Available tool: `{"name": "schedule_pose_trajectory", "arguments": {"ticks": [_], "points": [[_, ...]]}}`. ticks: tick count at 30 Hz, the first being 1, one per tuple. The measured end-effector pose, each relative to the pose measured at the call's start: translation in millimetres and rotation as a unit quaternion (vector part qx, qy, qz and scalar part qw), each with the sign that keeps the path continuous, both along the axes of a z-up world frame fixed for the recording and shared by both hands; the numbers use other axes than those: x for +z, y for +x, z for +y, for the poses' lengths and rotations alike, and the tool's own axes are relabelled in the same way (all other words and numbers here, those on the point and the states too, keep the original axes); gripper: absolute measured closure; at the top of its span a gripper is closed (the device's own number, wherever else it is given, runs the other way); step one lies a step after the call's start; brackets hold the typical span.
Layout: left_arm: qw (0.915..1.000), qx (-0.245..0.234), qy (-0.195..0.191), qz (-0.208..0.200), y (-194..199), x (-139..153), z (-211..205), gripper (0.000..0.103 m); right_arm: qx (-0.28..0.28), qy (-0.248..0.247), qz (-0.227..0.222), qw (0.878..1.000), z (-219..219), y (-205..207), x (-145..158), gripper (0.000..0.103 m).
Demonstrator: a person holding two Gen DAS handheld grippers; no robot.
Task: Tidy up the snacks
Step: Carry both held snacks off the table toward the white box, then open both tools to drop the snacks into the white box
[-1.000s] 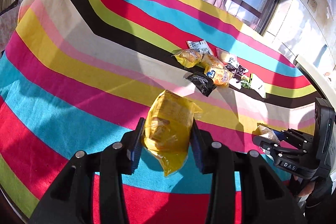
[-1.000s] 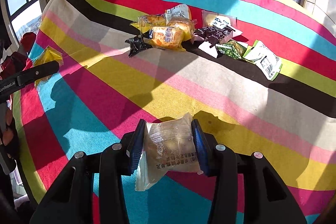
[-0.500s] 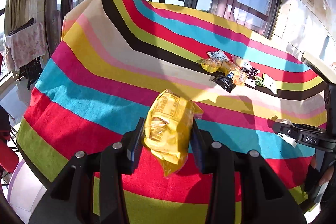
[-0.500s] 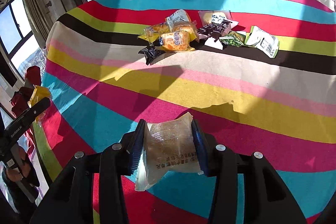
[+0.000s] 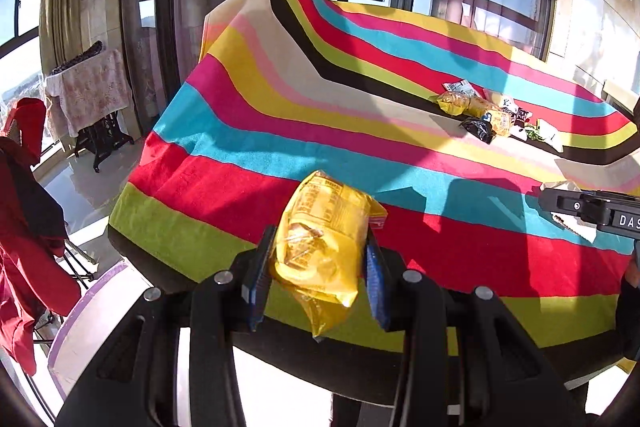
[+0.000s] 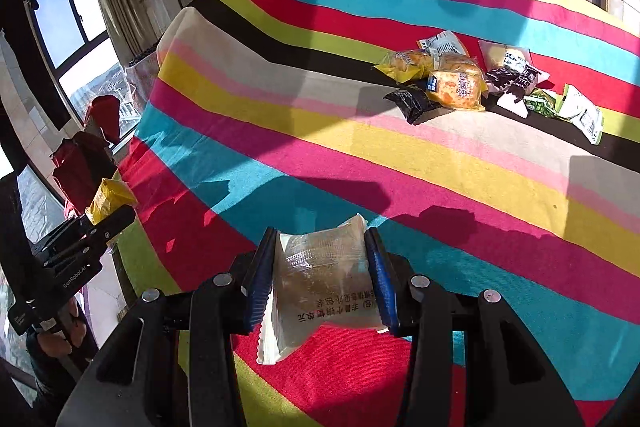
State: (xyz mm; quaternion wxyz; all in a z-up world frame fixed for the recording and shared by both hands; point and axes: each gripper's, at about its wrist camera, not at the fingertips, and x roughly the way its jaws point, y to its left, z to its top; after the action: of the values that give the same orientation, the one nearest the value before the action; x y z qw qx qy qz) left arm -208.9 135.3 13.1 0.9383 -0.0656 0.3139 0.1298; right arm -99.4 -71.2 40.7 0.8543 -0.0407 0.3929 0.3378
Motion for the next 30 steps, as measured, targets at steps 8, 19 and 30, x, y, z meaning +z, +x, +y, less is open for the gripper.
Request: {"name": "schedule_pose_trajectory", "arguments": {"ticks": [8, 19, 30], "points": [[0.9983, 0.054, 0.001, 0.020, -35, -17, 36, 0.062, 0.090, -0.013, -0.015, 0.996, 65, -42, 6, 0.059], [0.9891, 0.136, -0.044, 0.036, -113, -41, 88, 0.065, 0.259, -0.067, -0.033, 0.963, 159, -137, -17, 0.059], [0.9625, 0.261, -0.059, 0.047, -172, -59, 148, 0.001, 0.308, -0.070, -0.024, 0.949, 194, -170, -50, 0.025]]}}
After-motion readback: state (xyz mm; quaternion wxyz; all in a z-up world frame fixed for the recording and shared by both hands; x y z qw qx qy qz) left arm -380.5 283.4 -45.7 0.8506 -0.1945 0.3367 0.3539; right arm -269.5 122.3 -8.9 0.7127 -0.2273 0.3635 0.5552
